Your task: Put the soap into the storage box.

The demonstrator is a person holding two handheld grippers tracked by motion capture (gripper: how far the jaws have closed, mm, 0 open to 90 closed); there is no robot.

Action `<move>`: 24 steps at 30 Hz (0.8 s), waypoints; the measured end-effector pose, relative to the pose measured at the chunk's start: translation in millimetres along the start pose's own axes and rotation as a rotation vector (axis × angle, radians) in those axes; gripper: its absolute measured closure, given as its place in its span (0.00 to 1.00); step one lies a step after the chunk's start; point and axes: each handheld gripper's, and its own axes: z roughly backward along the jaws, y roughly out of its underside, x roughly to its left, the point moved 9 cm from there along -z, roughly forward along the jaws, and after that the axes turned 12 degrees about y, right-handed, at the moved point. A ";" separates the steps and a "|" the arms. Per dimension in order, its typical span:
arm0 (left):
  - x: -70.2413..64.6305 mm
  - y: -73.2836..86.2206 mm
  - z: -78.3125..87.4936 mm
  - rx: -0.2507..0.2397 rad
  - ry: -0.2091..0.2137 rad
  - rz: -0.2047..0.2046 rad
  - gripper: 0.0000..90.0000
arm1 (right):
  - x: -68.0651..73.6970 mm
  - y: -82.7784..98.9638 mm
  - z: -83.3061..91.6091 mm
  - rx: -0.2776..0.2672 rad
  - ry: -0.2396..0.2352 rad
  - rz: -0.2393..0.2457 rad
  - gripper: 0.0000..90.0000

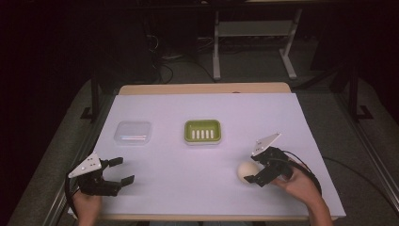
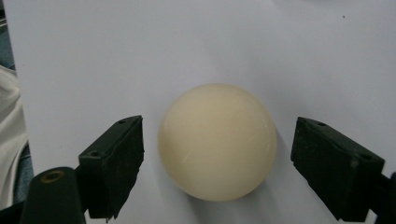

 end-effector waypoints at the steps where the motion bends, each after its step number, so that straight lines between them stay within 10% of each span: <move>1: -0.1 0.0 -0.2 0.000 0.001 0.000 0.15 | 0.2 0.7 -1.5 0.005 -0.003 -0.004 0.18; 24: -0.8 0.1 -1.5 0.010 0.004 -0.009 0.15 | 5.9 9.1 -19.9 0.057 -0.010 0.002 0.18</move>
